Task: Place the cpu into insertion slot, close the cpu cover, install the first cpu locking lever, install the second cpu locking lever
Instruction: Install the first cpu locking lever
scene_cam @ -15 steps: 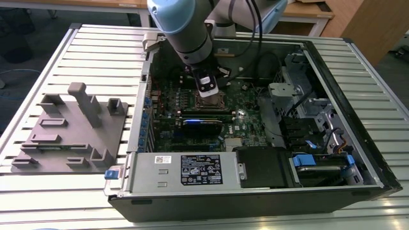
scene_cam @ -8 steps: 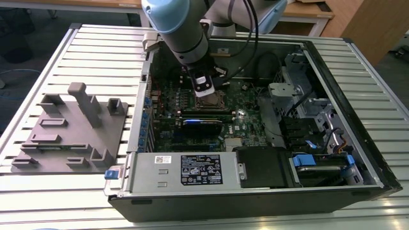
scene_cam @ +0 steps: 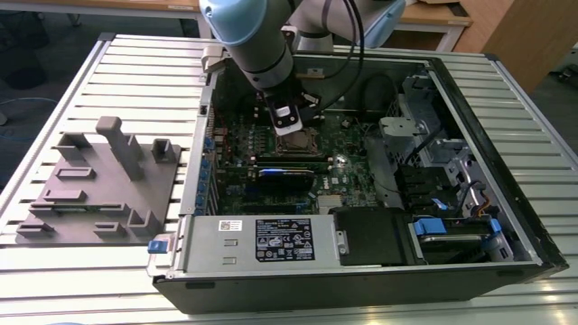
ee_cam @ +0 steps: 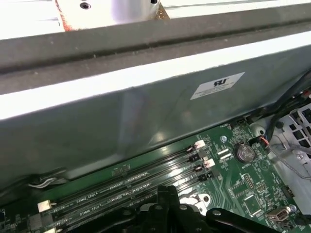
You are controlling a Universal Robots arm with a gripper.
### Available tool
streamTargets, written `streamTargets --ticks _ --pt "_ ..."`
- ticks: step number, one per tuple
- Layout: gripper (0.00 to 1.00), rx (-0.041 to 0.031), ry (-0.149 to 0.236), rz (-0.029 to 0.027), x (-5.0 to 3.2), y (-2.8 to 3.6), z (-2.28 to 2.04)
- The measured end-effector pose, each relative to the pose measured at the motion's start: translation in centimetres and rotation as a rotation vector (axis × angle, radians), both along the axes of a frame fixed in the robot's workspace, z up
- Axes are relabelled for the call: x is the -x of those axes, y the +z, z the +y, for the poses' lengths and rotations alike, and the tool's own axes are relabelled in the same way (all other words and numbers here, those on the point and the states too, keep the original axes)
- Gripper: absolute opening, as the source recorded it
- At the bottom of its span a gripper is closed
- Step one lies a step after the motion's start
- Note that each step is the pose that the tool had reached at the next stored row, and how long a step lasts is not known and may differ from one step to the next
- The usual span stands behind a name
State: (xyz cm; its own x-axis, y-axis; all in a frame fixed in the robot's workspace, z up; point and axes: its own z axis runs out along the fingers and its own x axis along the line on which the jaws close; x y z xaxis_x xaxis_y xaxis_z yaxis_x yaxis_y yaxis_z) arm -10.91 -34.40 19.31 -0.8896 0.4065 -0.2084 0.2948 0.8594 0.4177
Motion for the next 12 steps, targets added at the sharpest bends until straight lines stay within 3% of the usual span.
streamTargets --ticks 4,12 --pt "0.10 0.0015 0.000 0.0000 -0.09 -0.01 0.07" --pt "0.10 0.0176 -0.003 0.0000 -0.84 -0.06 0.08"
